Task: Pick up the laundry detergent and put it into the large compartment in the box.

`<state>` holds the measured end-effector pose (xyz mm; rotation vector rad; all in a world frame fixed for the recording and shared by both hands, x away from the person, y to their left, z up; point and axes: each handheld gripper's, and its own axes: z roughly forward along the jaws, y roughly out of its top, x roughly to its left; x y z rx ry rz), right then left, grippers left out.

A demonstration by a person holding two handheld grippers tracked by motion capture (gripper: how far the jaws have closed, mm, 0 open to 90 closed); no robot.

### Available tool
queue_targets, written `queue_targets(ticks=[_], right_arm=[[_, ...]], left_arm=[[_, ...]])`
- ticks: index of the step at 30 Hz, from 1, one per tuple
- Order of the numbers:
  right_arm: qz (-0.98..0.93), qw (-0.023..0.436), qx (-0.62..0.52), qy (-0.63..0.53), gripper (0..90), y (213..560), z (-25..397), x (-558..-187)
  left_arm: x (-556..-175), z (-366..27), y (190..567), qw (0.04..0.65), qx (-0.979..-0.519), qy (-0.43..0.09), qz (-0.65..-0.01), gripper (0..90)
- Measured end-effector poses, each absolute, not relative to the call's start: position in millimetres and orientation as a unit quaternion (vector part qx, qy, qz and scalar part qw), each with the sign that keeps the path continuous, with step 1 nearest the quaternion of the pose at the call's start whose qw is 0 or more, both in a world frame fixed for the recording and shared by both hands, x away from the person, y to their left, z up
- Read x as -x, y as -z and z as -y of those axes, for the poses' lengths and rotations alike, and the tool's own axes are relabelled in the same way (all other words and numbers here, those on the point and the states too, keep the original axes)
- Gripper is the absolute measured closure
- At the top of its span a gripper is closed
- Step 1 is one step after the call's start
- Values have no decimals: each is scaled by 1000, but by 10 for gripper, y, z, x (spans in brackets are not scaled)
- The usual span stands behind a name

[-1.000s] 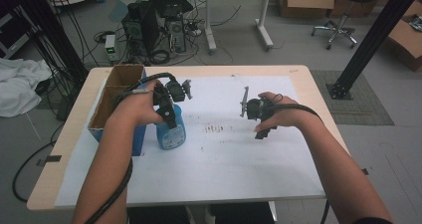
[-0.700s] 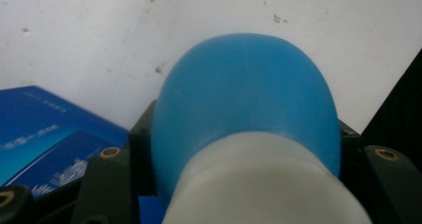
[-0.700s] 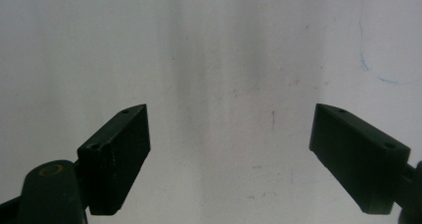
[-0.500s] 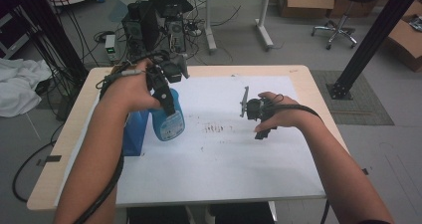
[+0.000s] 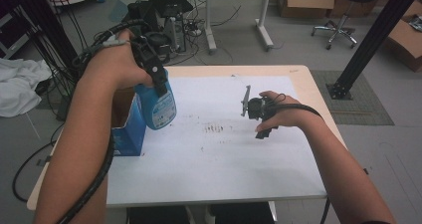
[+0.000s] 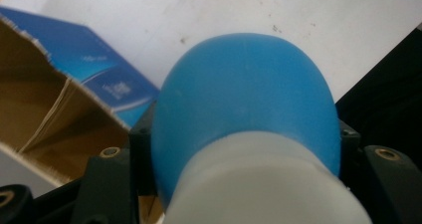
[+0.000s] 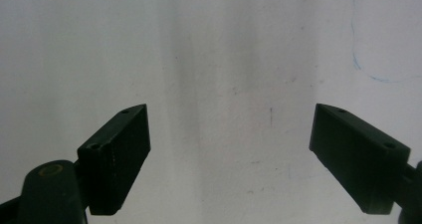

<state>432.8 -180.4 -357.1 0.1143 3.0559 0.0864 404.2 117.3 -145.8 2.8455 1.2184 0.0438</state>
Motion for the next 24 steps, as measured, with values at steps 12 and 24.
queue_targets(ticks=[12, 24], right_arm=[[-998, 40, -35, -30, 166, 3572, 1790, -4316], [-998, 43, -30, -30, 166, 3540, 1756, -4288]], left_arm=[[-4006, -1401, 1053, 33, -874, -13, -485, 384], [-3968, -1804, 872, 40, -812, -32, -581, 384]])
